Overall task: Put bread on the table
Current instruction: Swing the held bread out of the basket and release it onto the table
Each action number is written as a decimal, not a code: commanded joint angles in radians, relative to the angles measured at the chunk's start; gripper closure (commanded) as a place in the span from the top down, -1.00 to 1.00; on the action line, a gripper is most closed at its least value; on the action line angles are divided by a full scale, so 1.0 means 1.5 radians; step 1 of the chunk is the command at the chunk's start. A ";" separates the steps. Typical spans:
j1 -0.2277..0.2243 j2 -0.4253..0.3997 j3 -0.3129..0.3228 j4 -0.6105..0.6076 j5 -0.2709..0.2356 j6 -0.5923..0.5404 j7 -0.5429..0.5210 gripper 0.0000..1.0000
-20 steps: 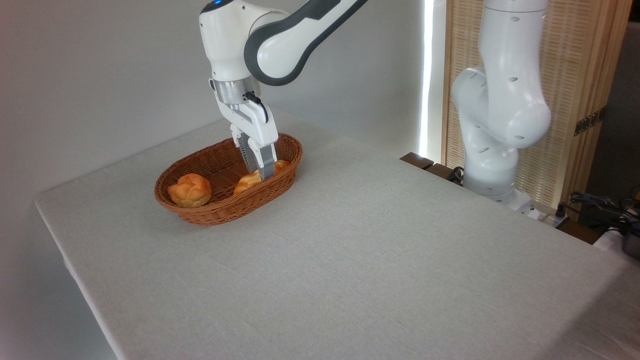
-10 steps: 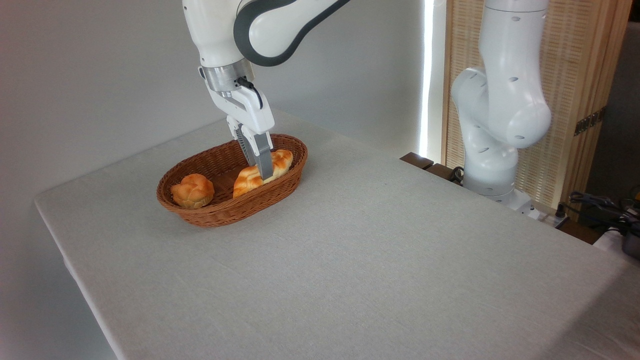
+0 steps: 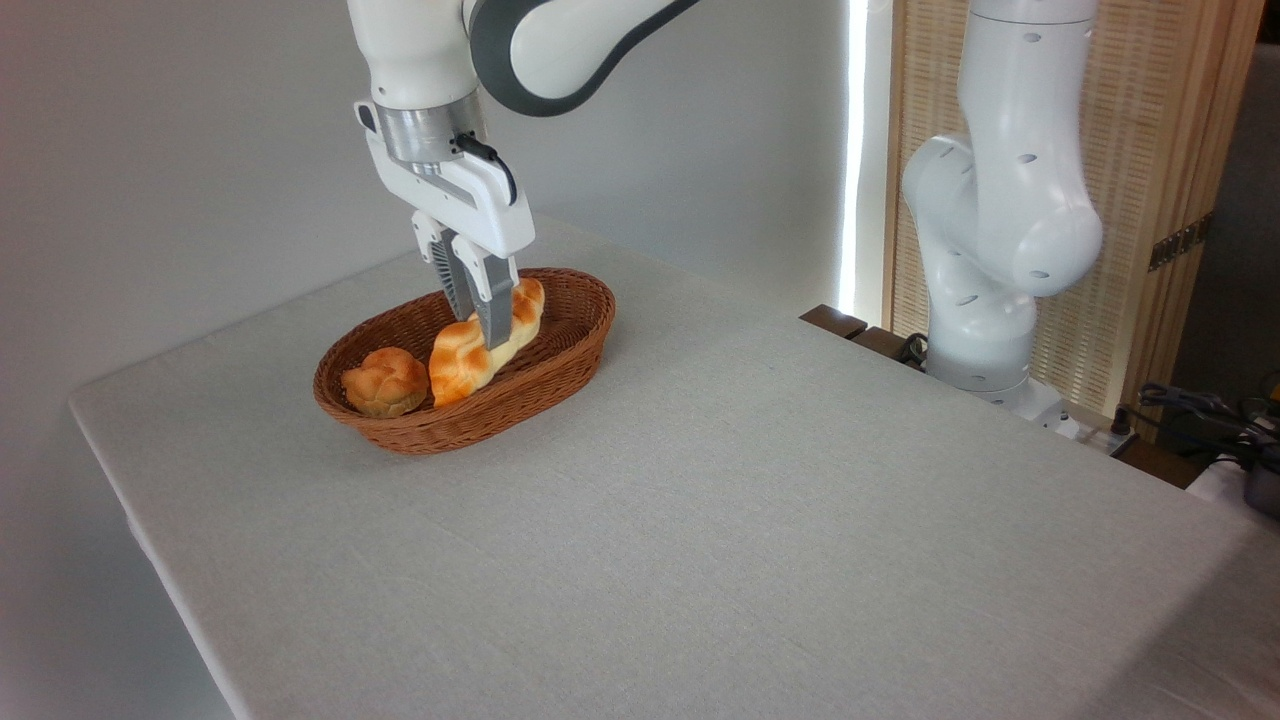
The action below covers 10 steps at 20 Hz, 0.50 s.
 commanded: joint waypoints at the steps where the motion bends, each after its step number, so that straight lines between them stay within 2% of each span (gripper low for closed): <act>1: -0.002 -0.004 0.073 0.011 -0.006 -0.015 0.095 -0.18; 3: -0.002 -0.006 0.111 0.012 -0.001 -0.014 0.134 -0.13; 5: -0.001 -0.006 0.137 0.025 0.029 -0.014 0.148 -0.13; 10: -0.001 -0.011 0.143 0.031 0.032 -0.016 0.145 -0.13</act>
